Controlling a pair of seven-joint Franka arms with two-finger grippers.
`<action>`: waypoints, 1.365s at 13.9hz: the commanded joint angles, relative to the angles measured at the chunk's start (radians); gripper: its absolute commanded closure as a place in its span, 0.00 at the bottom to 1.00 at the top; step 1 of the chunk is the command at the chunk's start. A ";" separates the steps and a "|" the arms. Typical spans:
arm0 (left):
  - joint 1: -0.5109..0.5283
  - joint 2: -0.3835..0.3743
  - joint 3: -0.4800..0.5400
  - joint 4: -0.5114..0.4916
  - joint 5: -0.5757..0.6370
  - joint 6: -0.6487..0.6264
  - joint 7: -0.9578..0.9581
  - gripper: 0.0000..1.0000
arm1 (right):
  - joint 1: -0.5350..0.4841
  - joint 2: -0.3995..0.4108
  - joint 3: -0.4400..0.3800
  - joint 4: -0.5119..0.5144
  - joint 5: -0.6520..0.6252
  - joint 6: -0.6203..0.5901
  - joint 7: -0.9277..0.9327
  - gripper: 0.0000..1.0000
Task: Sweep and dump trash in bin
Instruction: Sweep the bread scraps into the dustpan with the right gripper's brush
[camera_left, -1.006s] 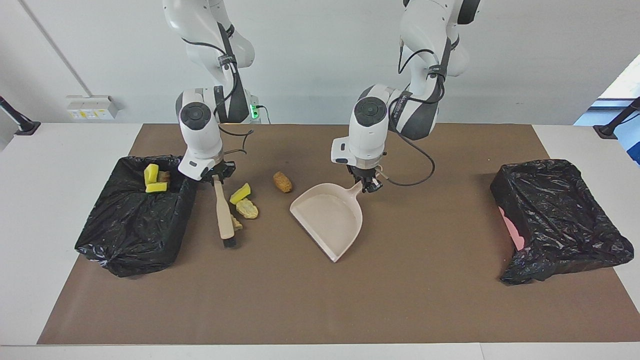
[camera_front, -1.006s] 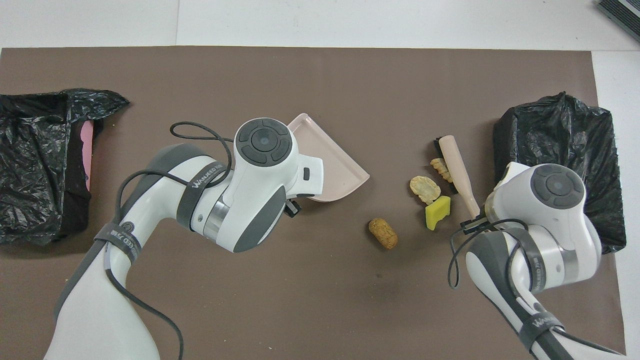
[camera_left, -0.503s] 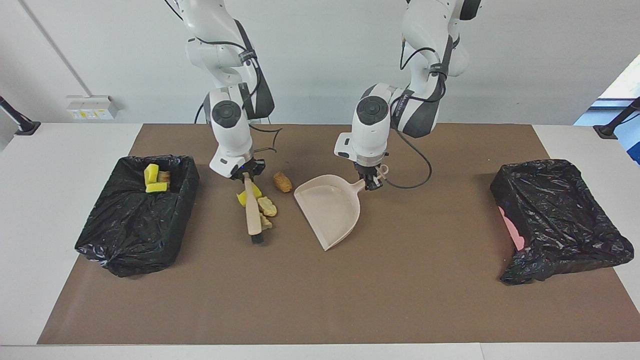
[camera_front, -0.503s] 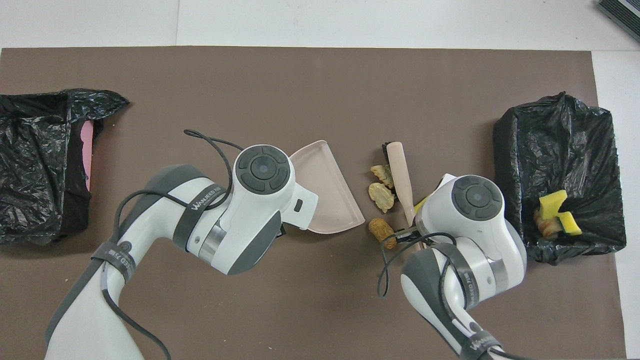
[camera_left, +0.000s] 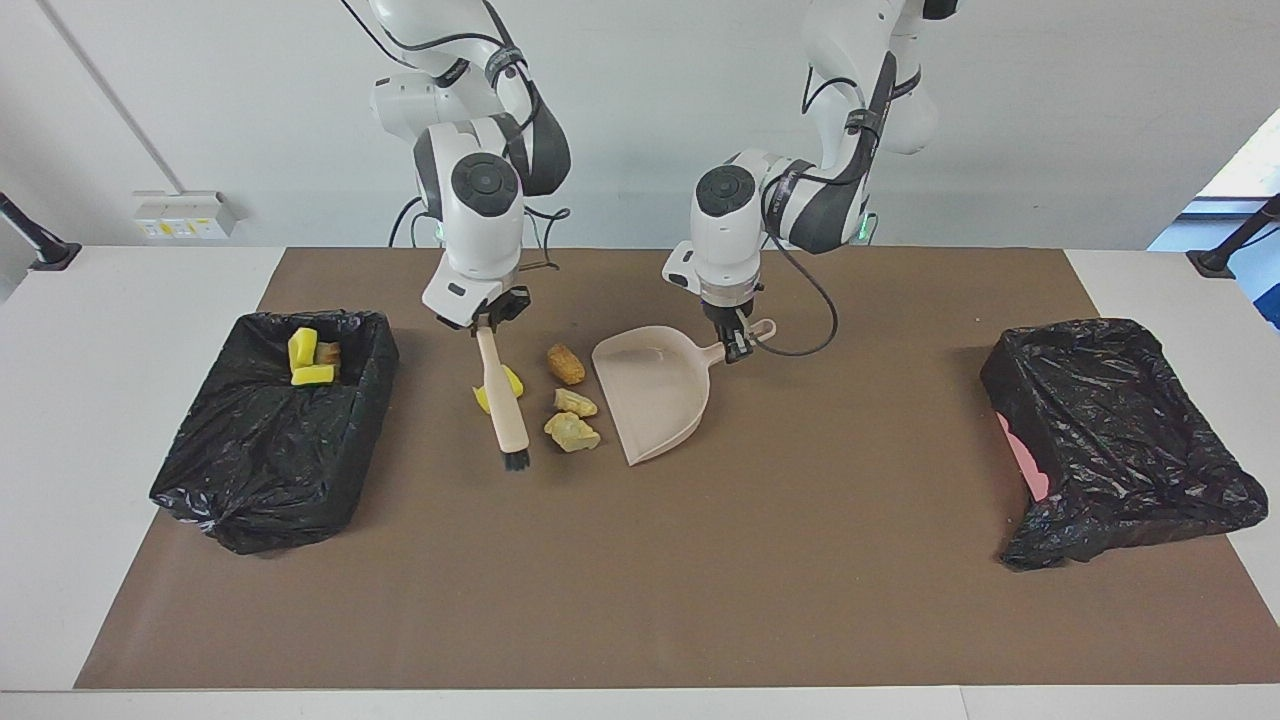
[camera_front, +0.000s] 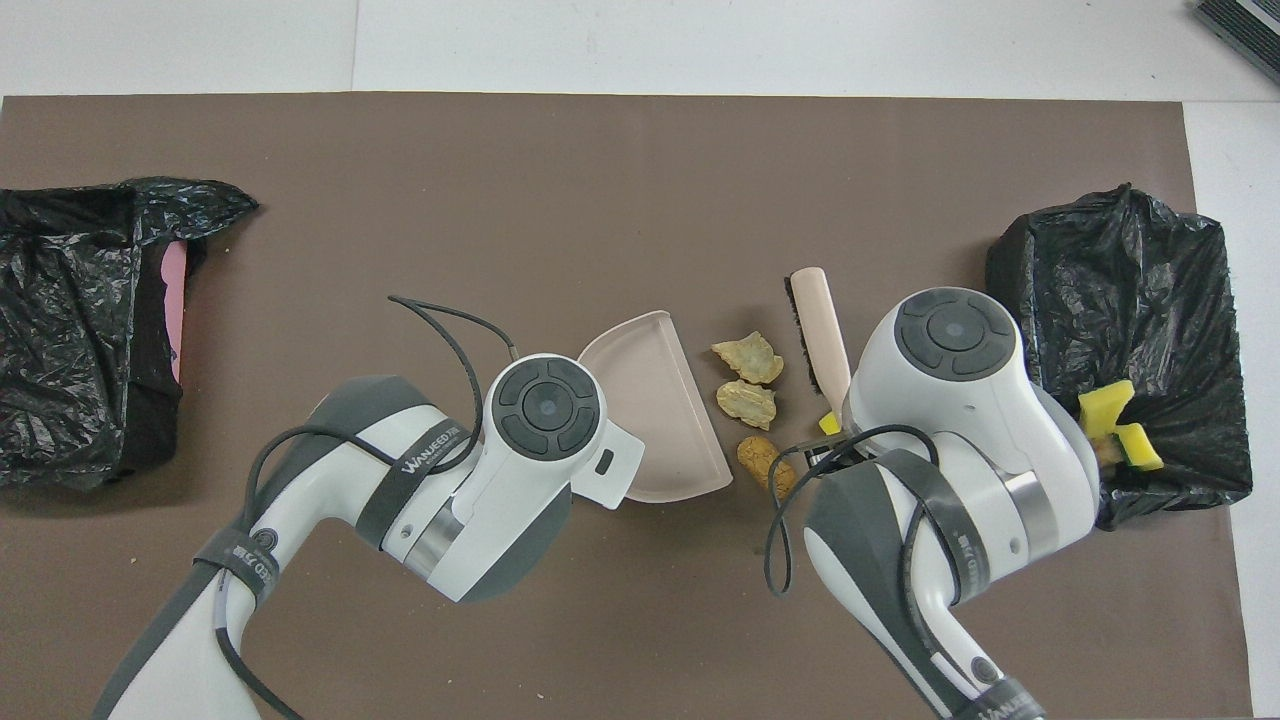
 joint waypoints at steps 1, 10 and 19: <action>-0.007 -0.034 0.004 -0.055 0.018 0.044 0.024 1.00 | -0.006 0.025 0.011 -0.075 -0.020 0.086 -0.021 1.00; 0.001 -0.037 0.004 -0.065 0.018 0.049 0.023 1.00 | 0.103 0.073 0.016 -0.154 0.277 0.206 0.003 1.00; 0.010 -0.040 0.003 -0.073 0.018 0.050 0.017 1.00 | 0.183 0.073 0.016 -0.142 0.675 0.211 -0.051 1.00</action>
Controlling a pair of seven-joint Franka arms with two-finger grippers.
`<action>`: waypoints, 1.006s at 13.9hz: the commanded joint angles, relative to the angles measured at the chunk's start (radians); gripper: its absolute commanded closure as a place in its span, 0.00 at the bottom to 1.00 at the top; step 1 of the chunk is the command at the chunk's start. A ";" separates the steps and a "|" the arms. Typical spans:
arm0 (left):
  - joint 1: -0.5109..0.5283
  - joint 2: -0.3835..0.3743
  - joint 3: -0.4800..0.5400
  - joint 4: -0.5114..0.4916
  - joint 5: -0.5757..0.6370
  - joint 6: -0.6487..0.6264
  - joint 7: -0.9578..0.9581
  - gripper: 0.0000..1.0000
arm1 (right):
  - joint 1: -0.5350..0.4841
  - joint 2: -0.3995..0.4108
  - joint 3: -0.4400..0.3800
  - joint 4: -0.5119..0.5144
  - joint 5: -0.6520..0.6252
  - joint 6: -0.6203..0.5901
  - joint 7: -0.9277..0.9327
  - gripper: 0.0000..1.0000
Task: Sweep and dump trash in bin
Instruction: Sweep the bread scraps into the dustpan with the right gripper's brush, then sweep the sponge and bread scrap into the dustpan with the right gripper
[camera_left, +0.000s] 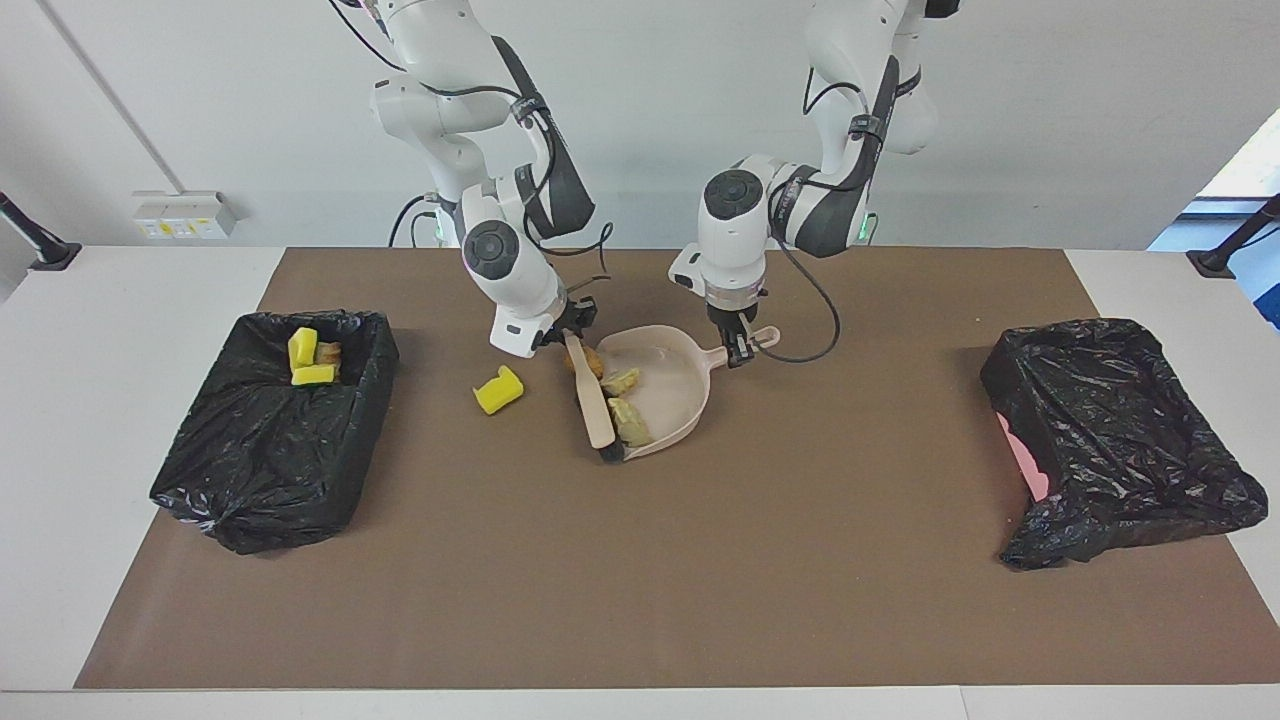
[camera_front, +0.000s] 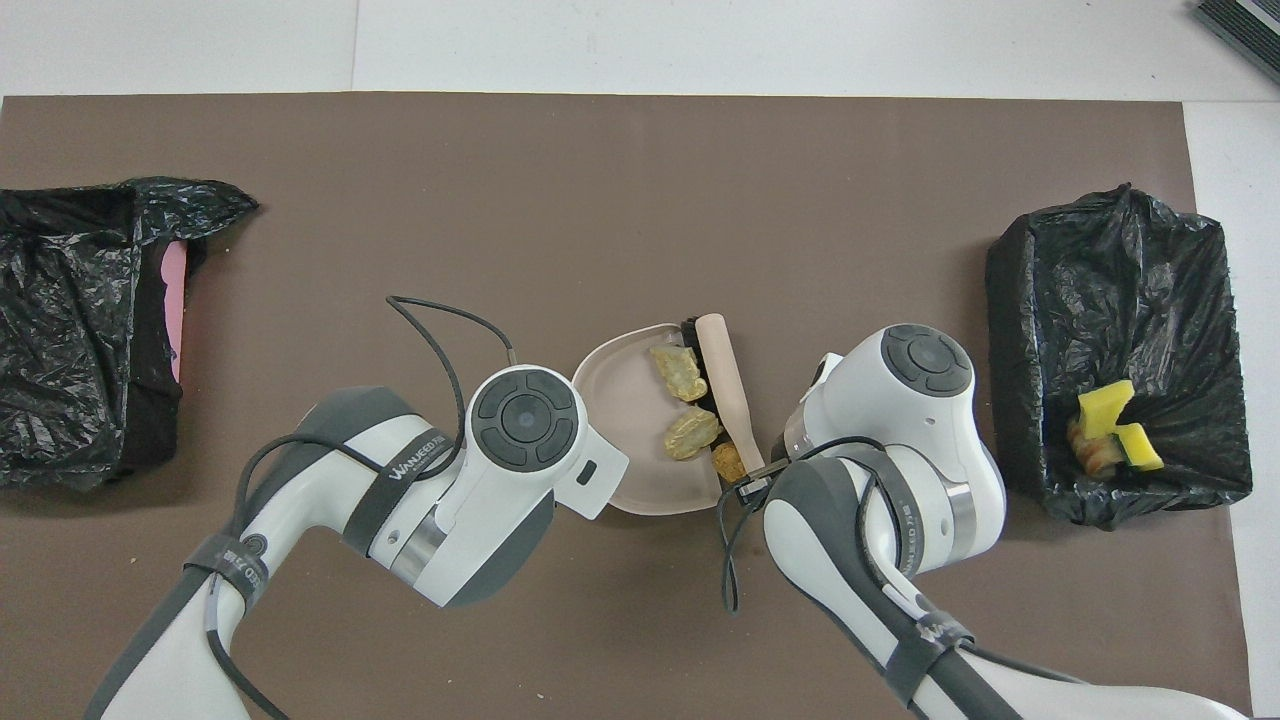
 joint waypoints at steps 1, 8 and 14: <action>0.006 -0.036 -0.005 -0.046 0.013 0.020 0.006 1.00 | 0.008 0.011 0.004 0.003 0.100 0.011 -0.038 1.00; 0.006 -0.039 -0.005 -0.046 0.013 0.014 0.032 1.00 | -0.107 -0.139 -0.008 0.176 -0.251 -0.417 0.149 1.00; -0.005 -0.053 -0.005 -0.065 0.013 -0.001 0.070 1.00 | -0.243 -0.340 -0.007 -0.212 -0.586 -0.197 -0.018 1.00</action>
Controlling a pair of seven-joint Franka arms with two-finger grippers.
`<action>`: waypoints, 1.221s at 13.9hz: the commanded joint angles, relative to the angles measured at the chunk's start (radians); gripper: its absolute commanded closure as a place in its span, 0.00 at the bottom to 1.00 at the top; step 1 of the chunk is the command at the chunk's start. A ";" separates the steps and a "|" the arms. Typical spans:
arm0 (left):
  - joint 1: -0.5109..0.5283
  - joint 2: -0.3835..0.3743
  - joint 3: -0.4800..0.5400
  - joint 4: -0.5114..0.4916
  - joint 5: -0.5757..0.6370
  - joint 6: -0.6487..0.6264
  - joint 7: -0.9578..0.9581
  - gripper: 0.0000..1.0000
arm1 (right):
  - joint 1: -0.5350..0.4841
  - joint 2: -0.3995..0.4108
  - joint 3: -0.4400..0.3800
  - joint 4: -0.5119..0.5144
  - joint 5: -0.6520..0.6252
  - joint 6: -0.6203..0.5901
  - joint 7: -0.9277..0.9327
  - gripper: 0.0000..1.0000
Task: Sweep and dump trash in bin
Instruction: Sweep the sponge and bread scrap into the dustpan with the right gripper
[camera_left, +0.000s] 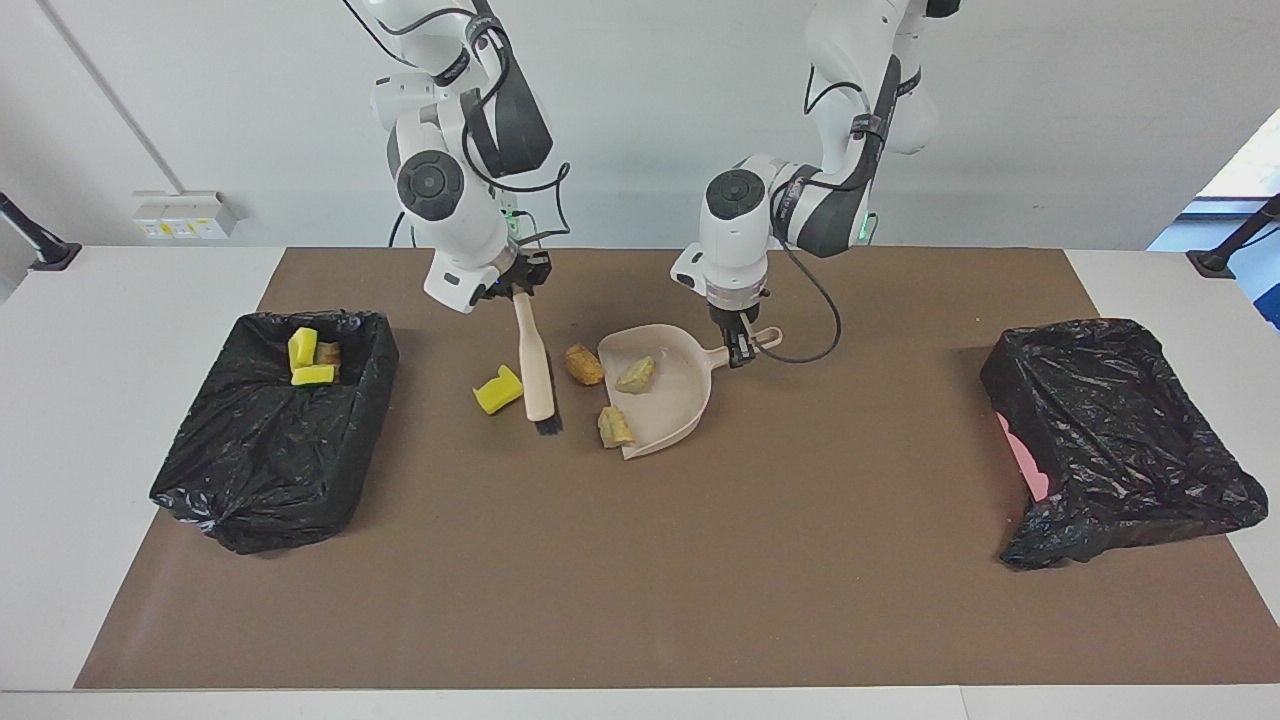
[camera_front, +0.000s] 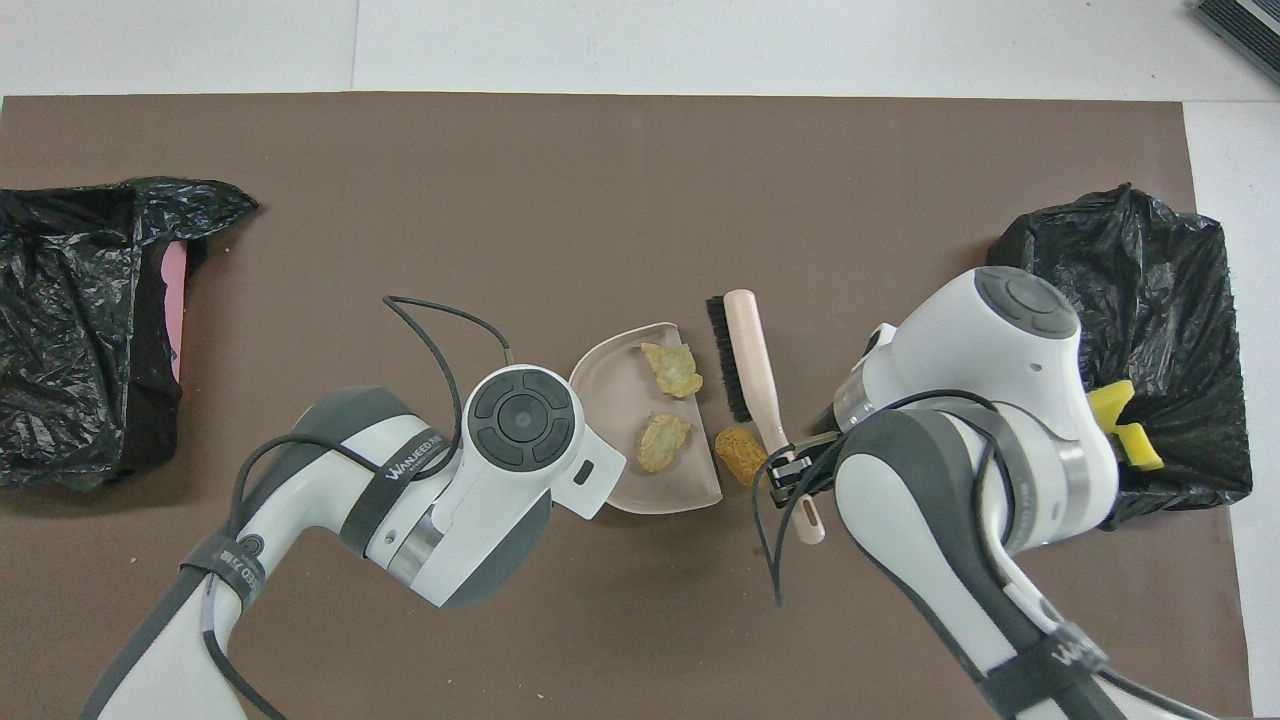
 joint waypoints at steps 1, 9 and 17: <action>-0.005 -0.049 -0.006 -0.058 0.013 -0.001 -0.069 1.00 | -0.087 -0.081 0.013 -0.169 -0.051 0.125 -0.066 1.00; -0.018 -0.084 -0.009 -0.119 0.010 0.019 -0.221 1.00 | 0.150 0.016 0.019 -0.207 0.387 0.254 0.044 1.00; -0.009 -0.081 -0.009 -0.118 0.001 0.023 -0.221 1.00 | 0.333 0.083 0.018 -0.101 0.749 0.312 0.114 1.00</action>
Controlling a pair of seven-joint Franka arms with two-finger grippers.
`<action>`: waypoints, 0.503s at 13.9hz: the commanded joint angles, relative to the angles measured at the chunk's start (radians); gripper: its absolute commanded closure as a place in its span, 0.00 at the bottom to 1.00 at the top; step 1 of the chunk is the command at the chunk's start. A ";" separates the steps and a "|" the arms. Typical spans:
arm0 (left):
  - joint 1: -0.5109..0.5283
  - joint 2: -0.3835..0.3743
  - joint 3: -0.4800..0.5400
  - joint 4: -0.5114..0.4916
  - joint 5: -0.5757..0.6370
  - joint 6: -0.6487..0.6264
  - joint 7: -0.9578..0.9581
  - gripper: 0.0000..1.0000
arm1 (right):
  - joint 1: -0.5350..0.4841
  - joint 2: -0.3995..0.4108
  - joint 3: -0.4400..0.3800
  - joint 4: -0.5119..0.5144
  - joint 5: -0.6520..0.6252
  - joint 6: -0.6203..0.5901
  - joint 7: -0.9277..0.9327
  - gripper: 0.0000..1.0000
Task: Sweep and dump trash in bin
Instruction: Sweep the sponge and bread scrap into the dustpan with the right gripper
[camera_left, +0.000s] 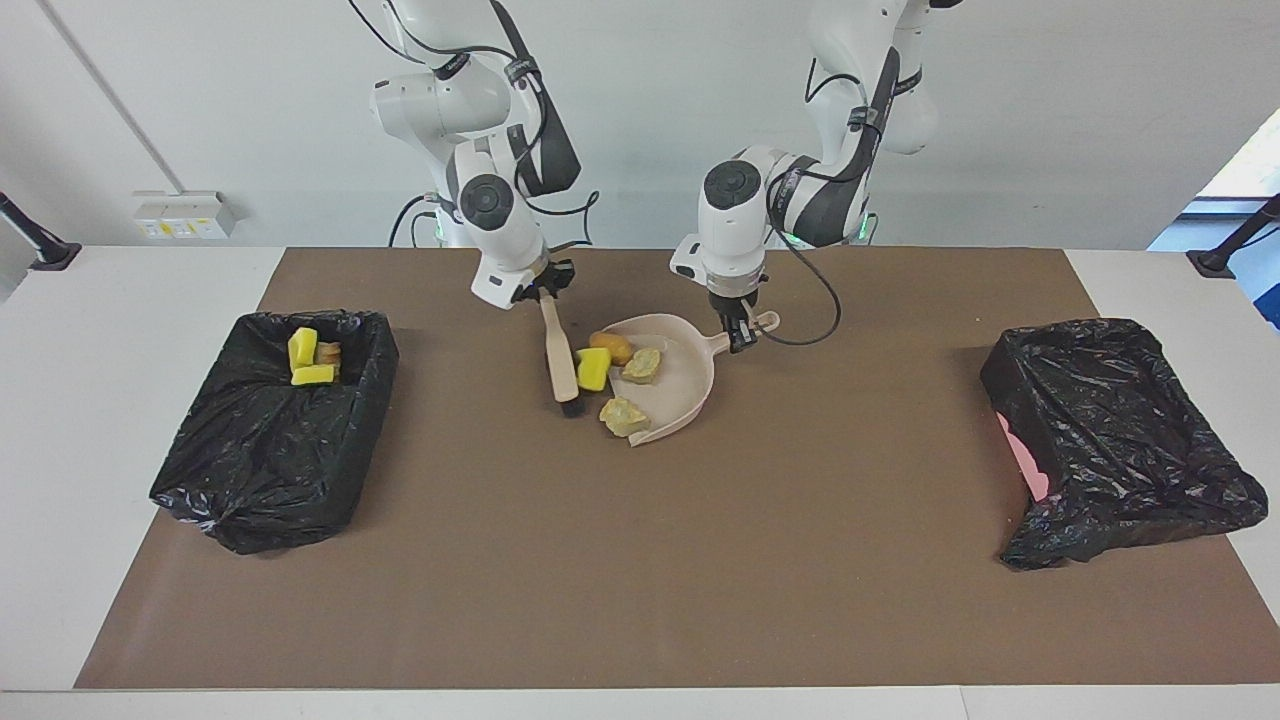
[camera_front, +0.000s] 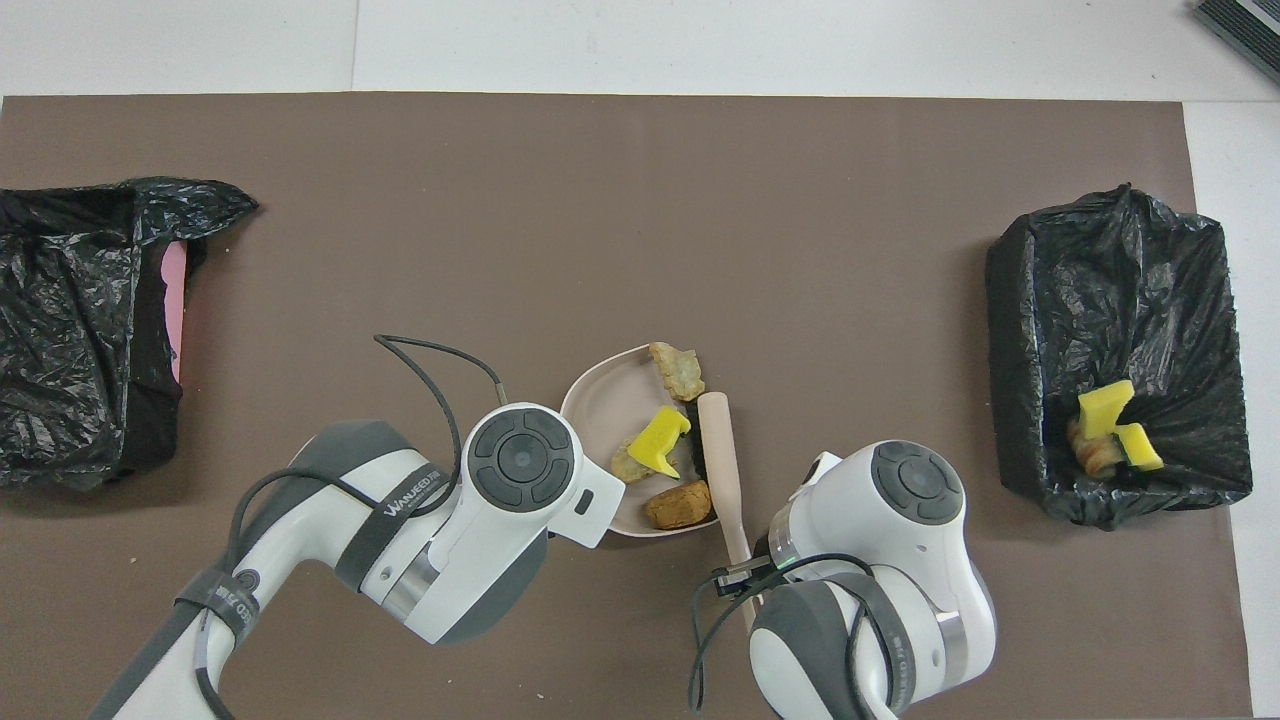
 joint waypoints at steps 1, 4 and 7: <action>-0.004 -0.026 0.010 -0.033 0.002 0.021 -0.021 1.00 | 0.000 -0.002 -0.014 0.047 0.024 -0.064 0.016 1.00; -0.003 -0.025 0.010 -0.033 0.002 0.028 -0.021 1.00 | -0.077 -0.048 -0.014 0.136 -0.172 -0.220 0.034 1.00; -0.001 -0.023 0.010 -0.033 0.000 0.037 -0.021 1.00 | -0.065 -0.045 -0.003 0.170 -0.471 -0.254 0.025 1.00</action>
